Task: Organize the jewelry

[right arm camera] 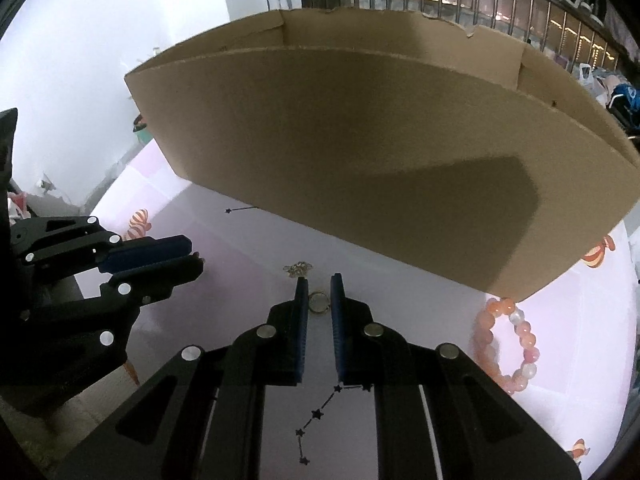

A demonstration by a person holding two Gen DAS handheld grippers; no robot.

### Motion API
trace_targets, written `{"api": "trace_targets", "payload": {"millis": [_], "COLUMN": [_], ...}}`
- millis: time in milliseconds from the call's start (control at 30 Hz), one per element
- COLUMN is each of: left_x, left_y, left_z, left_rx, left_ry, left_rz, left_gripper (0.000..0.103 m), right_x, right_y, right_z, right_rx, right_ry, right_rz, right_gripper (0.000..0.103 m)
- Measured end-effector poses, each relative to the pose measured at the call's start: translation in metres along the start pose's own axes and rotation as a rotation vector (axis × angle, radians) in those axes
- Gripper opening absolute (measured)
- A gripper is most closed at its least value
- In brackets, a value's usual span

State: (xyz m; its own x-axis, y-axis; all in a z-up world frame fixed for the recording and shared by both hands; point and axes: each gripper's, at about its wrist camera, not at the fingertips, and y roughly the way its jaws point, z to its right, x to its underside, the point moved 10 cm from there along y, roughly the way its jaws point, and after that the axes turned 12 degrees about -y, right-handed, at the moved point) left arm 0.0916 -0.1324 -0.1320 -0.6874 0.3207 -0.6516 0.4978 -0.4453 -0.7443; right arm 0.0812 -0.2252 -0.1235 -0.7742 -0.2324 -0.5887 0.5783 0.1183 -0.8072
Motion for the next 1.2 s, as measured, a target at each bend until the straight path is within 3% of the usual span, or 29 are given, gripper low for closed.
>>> {"api": "trace_targets", "payload": {"millis": [33,67,100,400,533,700,767,1200], "left_x": [-0.001,-0.001,-0.002,-0.031,-0.025,-0.013,-0.009,0.002], "left_y": [-0.002,-0.004,-0.007,-0.046,-0.041,-0.032,-0.027,-0.019], "left_z": [0.001,0.001,0.002,0.009,0.005,0.007,0.007,0.002], "left_rx": [0.001,0.001,0.002,0.028,0.02,0.029,0.03,0.026], "left_ry": [0.001,0.002,0.003,0.035,0.023,0.003,0.003,-0.016], "left_rz": [0.005,0.01,0.016,0.117,0.096,0.055,0.042,0.012], "left_gripper": [0.011,0.011,0.011,0.011,0.011,0.011,0.011,0.011], "right_x": [0.0,-0.001,-0.001,-0.014,-0.009,0.006,0.01,0.007], "right_y": [-0.003,-0.008,-0.013,-0.052,-0.053,-0.031,-0.023,0.0], "right_z": [0.001,0.002,0.002,0.008,0.012,0.003,-0.001,-0.022], "right_rx": [0.001,0.0,-0.001,0.01,-0.019,-0.052,-0.046,-0.009], "right_ry": [0.001,0.003,0.006,0.016,0.059,0.088,0.072,-0.171], "right_rz": [0.005,0.014,0.019,0.101,0.093,0.032,0.018,-0.018], "right_gripper": [0.011,0.002,0.001,0.001,0.001,0.011,0.02,0.02]}}
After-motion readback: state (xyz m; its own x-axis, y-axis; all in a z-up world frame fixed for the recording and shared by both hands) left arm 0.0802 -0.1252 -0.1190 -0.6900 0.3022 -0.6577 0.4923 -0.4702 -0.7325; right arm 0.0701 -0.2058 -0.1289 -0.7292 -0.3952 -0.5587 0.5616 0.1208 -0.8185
